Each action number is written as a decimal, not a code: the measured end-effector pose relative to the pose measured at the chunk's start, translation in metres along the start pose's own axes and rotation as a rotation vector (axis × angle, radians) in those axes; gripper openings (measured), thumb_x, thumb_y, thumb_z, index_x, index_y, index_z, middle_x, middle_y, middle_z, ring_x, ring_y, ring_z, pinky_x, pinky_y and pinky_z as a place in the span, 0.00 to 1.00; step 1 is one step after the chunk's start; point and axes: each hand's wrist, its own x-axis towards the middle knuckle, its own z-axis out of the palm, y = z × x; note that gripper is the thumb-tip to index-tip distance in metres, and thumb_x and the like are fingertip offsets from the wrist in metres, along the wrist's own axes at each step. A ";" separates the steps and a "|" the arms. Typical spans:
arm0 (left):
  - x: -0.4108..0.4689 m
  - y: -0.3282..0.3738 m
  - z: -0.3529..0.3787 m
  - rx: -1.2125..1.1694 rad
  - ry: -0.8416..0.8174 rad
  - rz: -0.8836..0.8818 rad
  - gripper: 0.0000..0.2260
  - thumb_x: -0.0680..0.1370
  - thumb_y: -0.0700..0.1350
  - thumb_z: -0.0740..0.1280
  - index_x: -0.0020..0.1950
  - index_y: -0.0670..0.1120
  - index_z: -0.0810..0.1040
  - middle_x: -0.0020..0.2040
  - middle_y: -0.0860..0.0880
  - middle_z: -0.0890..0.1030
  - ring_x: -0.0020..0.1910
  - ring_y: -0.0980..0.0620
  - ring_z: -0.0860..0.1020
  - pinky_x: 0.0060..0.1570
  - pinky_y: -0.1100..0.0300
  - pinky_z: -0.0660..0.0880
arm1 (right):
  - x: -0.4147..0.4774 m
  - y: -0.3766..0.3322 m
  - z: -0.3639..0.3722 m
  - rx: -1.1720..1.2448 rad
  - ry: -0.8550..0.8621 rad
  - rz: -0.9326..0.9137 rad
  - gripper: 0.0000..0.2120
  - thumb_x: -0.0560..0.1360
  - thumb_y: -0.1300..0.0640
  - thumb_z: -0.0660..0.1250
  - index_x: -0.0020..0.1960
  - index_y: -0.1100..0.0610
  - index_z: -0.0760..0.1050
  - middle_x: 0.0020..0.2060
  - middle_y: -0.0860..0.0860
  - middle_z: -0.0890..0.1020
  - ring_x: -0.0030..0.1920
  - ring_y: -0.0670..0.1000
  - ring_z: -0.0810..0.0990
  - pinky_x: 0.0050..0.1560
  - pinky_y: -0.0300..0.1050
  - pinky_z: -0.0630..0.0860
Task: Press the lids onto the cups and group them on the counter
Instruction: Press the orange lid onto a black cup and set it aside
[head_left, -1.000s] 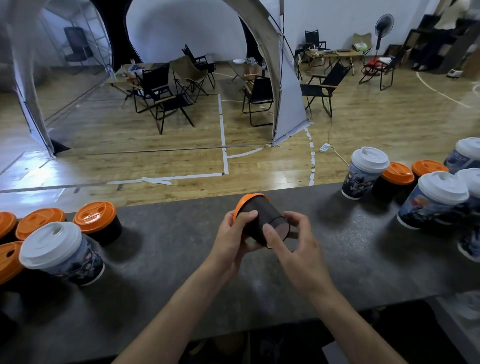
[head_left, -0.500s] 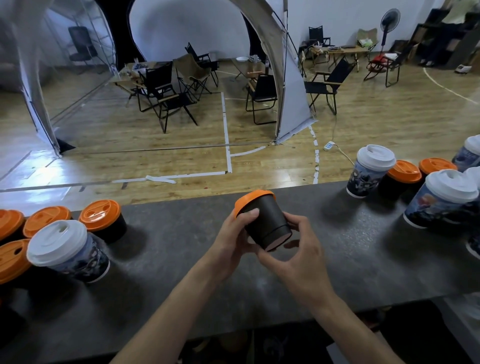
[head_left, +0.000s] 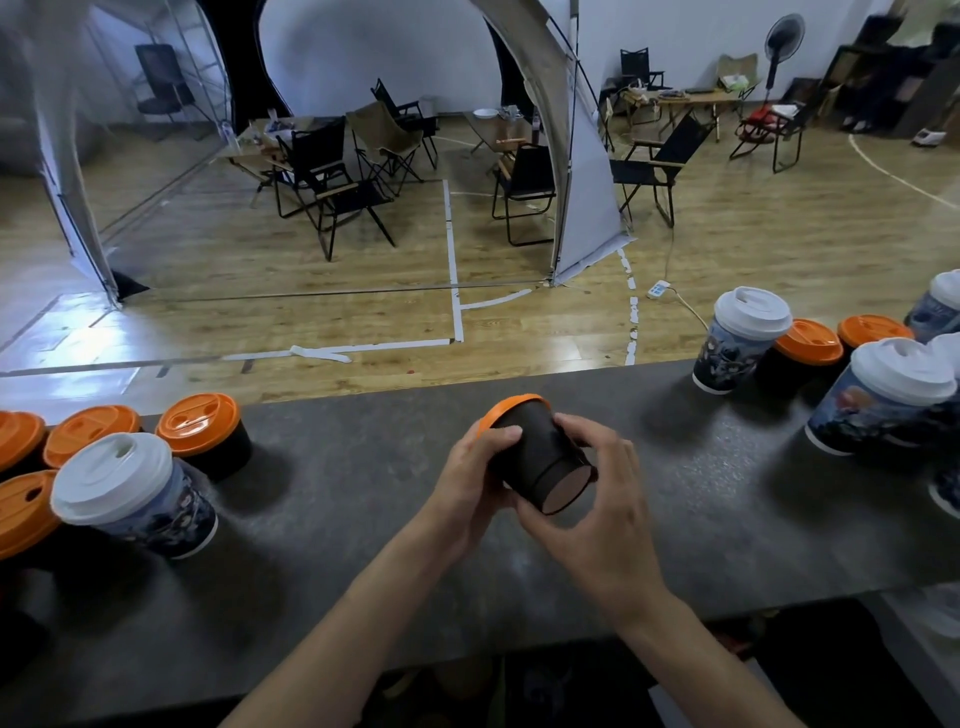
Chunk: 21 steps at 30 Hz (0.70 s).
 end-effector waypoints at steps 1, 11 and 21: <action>-0.001 0.001 -0.001 -0.034 -0.026 0.005 0.31 0.70 0.55 0.71 0.67 0.38 0.77 0.61 0.35 0.81 0.56 0.40 0.82 0.49 0.51 0.80 | -0.001 -0.002 0.000 0.036 -0.010 0.037 0.36 0.67 0.42 0.76 0.69 0.55 0.71 0.63 0.45 0.76 0.62 0.44 0.75 0.62 0.30 0.68; 0.001 0.004 -0.005 0.038 -0.018 0.092 0.32 0.66 0.52 0.73 0.68 0.40 0.75 0.56 0.38 0.82 0.53 0.42 0.81 0.44 0.52 0.80 | -0.005 0.008 0.003 0.026 -0.021 0.014 0.39 0.64 0.55 0.85 0.70 0.56 0.70 0.64 0.48 0.75 0.66 0.47 0.75 0.65 0.39 0.72; 0.000 0.002 -0.008 0.063 -0.045 0.074 0.31 0.68 0.52 0.73 0.68 0.42 0.76 0.57 0.38 0.81 0.55 0.40 0.81 0.46 0.49 0.80 | -0.004 0.010 0.002 -0.017 -0.042 -0.037 0.39 0.66 0.57 0.84 0.72 0.56 0.71 0.66 0.49 0.74 0.68 0.48 0.73 0.68 0.42 0.72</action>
